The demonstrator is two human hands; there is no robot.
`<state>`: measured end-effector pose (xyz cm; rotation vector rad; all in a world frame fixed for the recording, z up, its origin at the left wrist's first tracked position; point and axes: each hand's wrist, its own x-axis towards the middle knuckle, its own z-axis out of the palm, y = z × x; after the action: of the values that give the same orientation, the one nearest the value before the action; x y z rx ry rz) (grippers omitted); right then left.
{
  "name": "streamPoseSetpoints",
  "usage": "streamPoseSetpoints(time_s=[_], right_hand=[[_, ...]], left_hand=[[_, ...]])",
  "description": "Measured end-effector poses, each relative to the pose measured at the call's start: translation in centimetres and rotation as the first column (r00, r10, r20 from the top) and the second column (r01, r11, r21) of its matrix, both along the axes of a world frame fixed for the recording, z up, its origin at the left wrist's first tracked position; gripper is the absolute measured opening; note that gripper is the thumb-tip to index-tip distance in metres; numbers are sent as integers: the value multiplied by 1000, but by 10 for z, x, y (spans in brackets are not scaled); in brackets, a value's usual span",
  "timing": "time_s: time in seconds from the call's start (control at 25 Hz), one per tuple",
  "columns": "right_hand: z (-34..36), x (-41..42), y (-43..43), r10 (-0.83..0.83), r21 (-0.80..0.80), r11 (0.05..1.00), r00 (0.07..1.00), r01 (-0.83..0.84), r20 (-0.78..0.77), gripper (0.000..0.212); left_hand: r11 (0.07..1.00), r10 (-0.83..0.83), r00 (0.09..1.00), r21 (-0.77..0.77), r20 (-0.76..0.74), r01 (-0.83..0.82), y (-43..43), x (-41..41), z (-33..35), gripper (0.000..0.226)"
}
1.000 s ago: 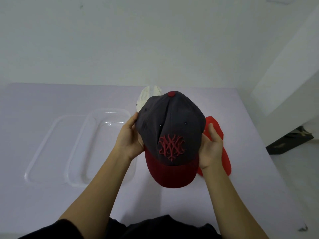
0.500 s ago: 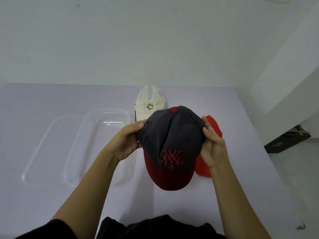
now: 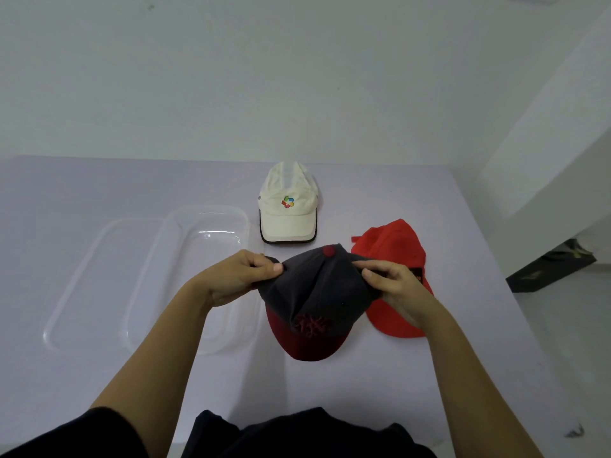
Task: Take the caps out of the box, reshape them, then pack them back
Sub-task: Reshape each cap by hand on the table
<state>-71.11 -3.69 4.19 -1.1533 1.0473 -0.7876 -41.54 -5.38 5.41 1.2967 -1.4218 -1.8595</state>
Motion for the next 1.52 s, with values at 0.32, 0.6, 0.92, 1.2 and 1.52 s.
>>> streamPoseSetpoints(time_s=[0.32,0.6,0.92,1.2,1.52], right_hand=[[10,-3,5,193,68,980,973,-186,-128,21],[-3,1,2,5,-188,981,967,-55,-256,26],[-14,10,-6,77,5,997,997,-77,30,32],[-54,23,-46,278,279,936,936,-214,-215,35],[-84,29,-64,284,269,947,846,-175,-451,43]], left_hand=[[936,351,932,70,-84,-346,5,-25,-2,39],[966,232,967,-143,109,-216,6,-27,3,37],[975,100,991,-206,90,-80,6,-27,6,33],[998,-54,868,-2,494,63,-28,-21,-65,48],[980,183,667,-191,722,-61,-44,-27,-87,28]])
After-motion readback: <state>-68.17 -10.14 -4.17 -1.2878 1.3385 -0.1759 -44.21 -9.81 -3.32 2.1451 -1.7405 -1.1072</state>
